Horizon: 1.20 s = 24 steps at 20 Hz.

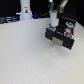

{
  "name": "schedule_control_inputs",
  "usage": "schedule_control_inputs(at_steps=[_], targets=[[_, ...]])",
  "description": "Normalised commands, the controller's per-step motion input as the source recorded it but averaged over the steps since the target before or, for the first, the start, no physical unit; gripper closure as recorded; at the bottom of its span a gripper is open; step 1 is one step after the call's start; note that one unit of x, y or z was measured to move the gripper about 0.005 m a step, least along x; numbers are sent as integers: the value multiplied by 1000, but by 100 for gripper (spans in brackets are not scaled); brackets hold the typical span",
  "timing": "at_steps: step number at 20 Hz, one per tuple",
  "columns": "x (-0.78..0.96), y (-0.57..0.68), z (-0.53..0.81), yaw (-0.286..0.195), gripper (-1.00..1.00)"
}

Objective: Open the kcup holder, insert the kcup into the holder, and close the kcup holder

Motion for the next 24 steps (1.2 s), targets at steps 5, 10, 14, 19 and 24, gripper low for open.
schedule_control_inputs(at_steps=[5,10,14,19,24], targets=[[37,634,35,32,100],[3,600,-5,44,100],[-26,560,-23,54,100],[-135,449,-91,92,100],[-238,271,-138,122,100]])
